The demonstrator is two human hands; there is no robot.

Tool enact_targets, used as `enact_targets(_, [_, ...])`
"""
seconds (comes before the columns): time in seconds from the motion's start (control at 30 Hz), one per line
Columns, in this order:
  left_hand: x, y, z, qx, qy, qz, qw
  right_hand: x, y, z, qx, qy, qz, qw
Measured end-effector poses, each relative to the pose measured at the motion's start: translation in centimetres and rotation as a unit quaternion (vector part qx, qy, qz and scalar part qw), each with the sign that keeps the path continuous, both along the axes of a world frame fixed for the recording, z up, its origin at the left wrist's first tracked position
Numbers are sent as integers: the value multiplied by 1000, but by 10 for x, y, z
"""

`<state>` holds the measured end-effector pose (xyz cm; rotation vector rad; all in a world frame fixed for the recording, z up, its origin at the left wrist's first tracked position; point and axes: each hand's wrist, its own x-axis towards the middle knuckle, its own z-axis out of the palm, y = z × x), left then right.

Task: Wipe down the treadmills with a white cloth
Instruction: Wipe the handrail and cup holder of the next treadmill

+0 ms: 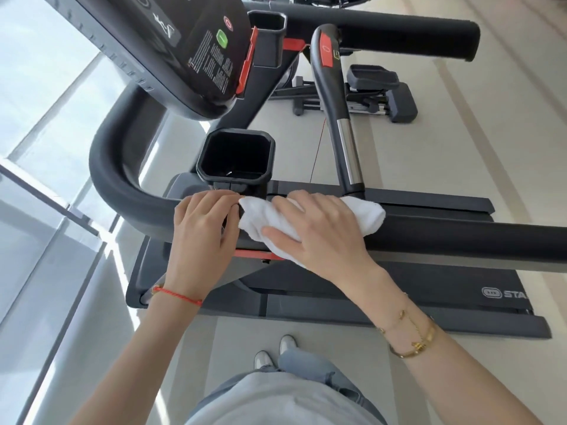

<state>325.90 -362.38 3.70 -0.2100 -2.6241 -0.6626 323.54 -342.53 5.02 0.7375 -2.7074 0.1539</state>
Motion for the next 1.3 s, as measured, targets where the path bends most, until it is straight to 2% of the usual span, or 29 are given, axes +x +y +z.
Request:
enact_targets(0.2, [-3,1,5,2,-9,14,1000,3,31,-6,-12,85,90,992])
enact_targets(0.3, [-6,-1,8,10,-12,21,1000,-11,40,4,-64,10,105,992])
enact_targets(0.37, [-11,-4,12,16,-6,30,999,-27,39,17,-152,-85,51,983])
enact_targets(0.43, [-18,-9,16,21,0,40,999,-50,34,27,-199,-115,2,973])
enact_targets(0.57, [-43,-22,26,24,-13,67,997,-104,11,40,-156,-53,-9,986])
enact_targets(0.63, [-59,-29,30,23,-35,73,996,-130,-7,40,-130,-54,-8,990])
enact_targets(0.73, [-82,-40,35,21,-78,66,995,-163,-39,35,-48,-118,23,992])
enact_targets(0.87, [-104,-54,34,26,-110,40,993,-187,-78,29,27,-216,93,972])
enact_targets(0.93, [-110,-59,31,37,-112,27,993,-188,-76,25,16,-229,88,969])
enact_targets(1.1, [-117,-65,24,56,-128,-6,990,-175,-43,17,-88,-270,2,959])
enact_targets(1.23, [-118,-69,21,61,-132,-13,989,-183,-78,17,-4,-213,29,977])
enact_targets(1.3, [-118,-70,21,69,-135,-18,988,-182,-84,19,5,-194,25,981])
